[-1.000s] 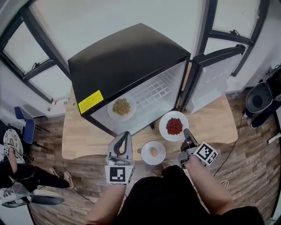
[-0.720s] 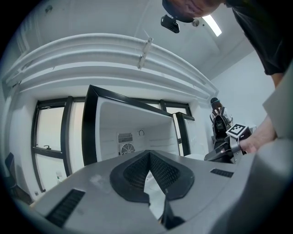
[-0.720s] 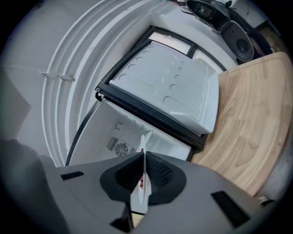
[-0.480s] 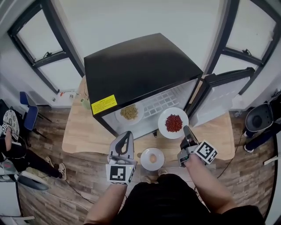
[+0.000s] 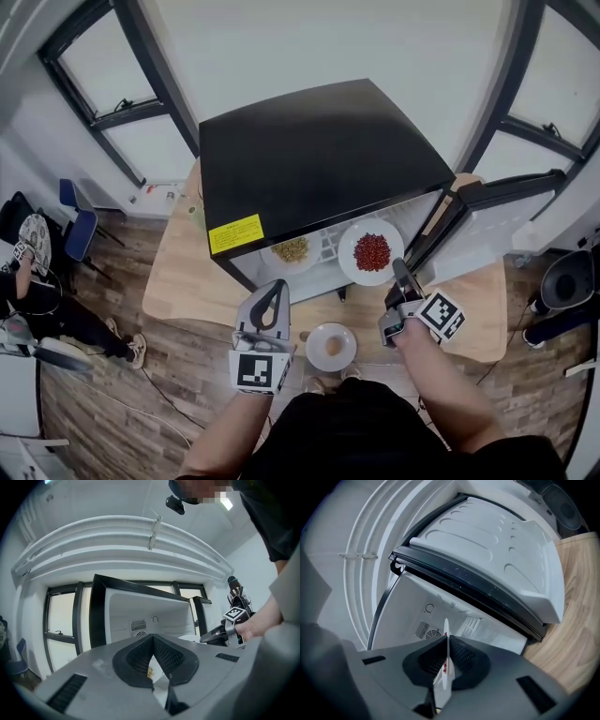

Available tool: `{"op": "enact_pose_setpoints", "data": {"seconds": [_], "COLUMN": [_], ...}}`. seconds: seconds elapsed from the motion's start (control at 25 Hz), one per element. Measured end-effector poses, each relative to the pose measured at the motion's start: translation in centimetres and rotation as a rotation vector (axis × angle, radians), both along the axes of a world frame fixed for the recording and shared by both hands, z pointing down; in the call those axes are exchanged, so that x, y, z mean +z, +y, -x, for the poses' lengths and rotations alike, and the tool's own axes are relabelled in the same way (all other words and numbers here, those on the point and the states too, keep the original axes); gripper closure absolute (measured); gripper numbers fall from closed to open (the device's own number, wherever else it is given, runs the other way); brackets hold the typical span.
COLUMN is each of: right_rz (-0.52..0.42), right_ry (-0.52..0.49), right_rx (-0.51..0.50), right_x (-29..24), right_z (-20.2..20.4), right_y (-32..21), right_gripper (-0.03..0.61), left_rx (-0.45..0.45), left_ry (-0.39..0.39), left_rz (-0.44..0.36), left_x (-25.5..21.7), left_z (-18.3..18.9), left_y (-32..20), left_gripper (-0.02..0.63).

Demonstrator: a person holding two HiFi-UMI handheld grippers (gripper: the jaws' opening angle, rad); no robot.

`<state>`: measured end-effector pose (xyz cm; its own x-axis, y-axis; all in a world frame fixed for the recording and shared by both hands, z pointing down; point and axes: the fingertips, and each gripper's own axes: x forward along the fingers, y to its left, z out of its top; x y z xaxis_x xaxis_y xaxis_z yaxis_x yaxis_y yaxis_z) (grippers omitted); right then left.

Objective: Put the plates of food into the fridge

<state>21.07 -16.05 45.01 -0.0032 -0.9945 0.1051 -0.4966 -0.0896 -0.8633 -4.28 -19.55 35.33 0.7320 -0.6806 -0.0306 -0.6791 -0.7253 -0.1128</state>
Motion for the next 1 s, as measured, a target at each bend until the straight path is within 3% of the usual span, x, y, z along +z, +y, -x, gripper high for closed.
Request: {"op": "enact_pose_setpoints", "data": {"seconds": [0.52,0.76,1.0], "right_rz": [0.037,0.073,0.179], "right_ry": [0.052,0.173,0.278], "right_rx": [-0.030,-0.040,-0.041], "right_x": [0.6,0.4,1.6], "right_z": [-0.4,-0.9,-1.6], "right_y": [-6.0,-8.5,-9.8], "right_gripper": [0.546,0.546,0.543], "left_rx": [0.016,-0.004,-0.019], "left_ry": [0.019,0.001,0.013], "left_rz": [0.030,0.046,0.050], "left_x": [-0.1,0.6,0.4], "left_z": [-2.3,-2.0,-1.7], "left_y": [-1.8,-2.8,-3.1], "left_gripper": [0.609,0.610,0.609]}}
